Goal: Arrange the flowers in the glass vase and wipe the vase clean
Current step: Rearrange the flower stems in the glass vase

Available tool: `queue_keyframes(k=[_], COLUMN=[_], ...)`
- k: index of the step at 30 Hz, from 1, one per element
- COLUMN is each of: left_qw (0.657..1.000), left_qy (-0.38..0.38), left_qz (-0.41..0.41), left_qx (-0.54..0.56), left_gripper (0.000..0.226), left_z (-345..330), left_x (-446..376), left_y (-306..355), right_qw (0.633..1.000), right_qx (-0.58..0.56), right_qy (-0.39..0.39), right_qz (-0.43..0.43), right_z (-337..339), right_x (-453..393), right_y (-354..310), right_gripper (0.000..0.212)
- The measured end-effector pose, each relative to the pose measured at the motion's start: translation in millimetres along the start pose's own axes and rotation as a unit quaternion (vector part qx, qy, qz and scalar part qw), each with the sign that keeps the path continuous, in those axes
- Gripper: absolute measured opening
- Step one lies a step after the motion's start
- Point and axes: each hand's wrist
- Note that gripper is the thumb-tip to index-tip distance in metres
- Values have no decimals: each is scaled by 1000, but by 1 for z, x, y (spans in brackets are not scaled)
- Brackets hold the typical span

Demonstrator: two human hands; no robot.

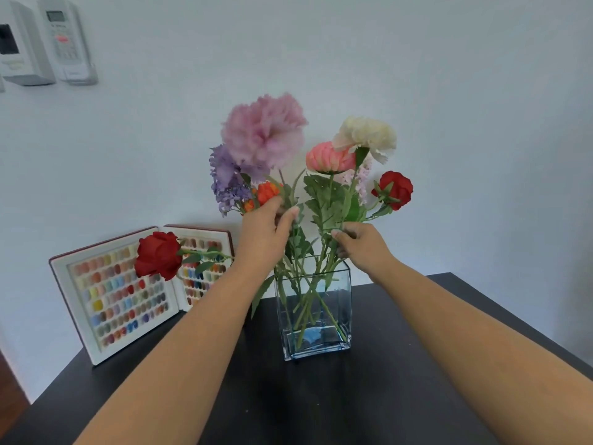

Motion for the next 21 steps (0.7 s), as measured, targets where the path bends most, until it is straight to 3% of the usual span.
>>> queue_keyframes(k=[6, 10, 21], left_qw=[999, 997, 996], left_qy=[39, 49, -76], left_qz=[-20, -3, 39], left_qx=[2, 66, -14], left_gripper=[11, 7, 14], left_z=[9, 23, -26], left_x=[-46, -71, -37], left_y=[28, 40, 14], right_qw=[1000, 1000, 1000], right_qx=[7, 11, 1], right_qy=[1, -2, -21], right_qz=[-6, -1, 6], right_z=[1, 2, 0], right_x=[-2, -3, 0], right_y=[4, 6, 3], right_gripper=[30, 29, 30])
Point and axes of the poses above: each hand's wrist, its own x-axis away from the middle knuckle, its own z-axis out of the back of the hand, y = z × x, and after that the axes turned 5 degrees about -y, right-handed
